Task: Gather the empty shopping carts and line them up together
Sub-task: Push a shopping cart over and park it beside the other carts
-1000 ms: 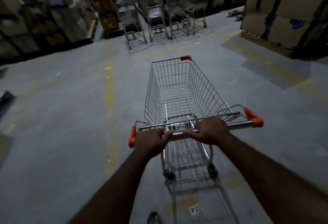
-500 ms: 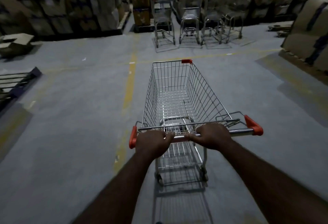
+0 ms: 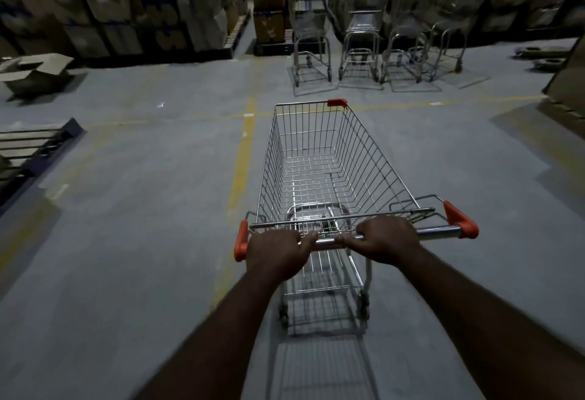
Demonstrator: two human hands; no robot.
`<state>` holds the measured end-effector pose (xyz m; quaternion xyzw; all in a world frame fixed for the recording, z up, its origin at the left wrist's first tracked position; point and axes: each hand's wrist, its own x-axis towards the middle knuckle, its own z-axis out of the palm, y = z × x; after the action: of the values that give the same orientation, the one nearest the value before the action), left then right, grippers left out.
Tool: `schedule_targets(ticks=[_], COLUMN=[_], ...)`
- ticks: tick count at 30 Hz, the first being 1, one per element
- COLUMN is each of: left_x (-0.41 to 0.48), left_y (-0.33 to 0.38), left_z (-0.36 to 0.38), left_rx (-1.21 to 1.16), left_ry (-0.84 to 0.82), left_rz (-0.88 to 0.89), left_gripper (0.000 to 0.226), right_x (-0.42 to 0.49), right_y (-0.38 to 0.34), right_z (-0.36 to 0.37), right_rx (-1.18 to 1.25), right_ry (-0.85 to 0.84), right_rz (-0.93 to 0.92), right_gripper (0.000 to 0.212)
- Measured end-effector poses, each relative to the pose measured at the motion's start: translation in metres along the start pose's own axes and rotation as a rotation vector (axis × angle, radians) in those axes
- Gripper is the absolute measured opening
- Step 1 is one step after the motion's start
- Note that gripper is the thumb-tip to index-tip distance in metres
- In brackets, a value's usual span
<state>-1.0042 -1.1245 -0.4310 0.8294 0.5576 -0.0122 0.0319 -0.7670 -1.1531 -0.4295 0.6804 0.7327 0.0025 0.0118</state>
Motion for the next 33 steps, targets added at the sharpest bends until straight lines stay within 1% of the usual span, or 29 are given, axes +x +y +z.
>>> schedule_targets(ticks=[5, 8, 12, 16, 19, 22, 26, 30, 31, 33], left_x=[0.084, 0.141, 0.216, 0.288, 0.34, 0.399, 0.487, 0.58, 0.602, 0.643], left_y=[-0.011, -0.02, -0.031, -0.041, -0.049, -0.062, -0.081, -0.1, -0.105, -0.115], left_z=[-0.005, -0.008, -0.016, -0.022, -0.027, -0.031, -0.03, -0.031, -0.033, -0.038], left_rx=[0.013, -0.002, -0.017, -0.011, -0.059, -0.081, -0.041, -0.041, -0.045, -0.062], left_ry=[0.021, 0.029, 0.01, 0.015, 0.036, 0.041, 0.044, 0.017, 0.005, -0.011], left_rz=[-0.042, -0.078, -0.113, -0.126, -0.115, -0.105, -0.108, -0.11, -0.094, -0.069], left_gripper=[0.072, 0.074, 0.073, 0.077, 0.072, 0.073, 0.081, 0.094, 0.095, 0.089], right_x=[0.086, 0.144, 0.219, 0.29, 0.345, 0.405, 0.491, 0.577, 0.596, 0.632], right_y=[0.026, 0.044, 0.067, 0.09, 0.105, 0.122, 0.144, 0.166, 0.17, 0.175], right_z=[0.003, 0.001, -0.004, -0.009, -0.01, -0.01, -0.008, -0.009, -0.011, -0.012], right_rx=[-0.014, 0.019, 0.039, 0.033, 0.028, 0.006, -0.001, 0.01, -0.009, -0.026], right_ry=[0.009, -0.01, -0.075, -0.114, -0.155, -0.134, -0.129, -0.131, -0.124, -0.088], right_rz=[-0.026, -0.047, -0.081, -0.109, -0.11, -0.119, -0.119, -0.079, -0.062, 0.0], right_gripper=[0.095, 0.099, 0.097, 0.091, 0.085, 0.094, 0.091, 0.105, 0.105, 0.107])
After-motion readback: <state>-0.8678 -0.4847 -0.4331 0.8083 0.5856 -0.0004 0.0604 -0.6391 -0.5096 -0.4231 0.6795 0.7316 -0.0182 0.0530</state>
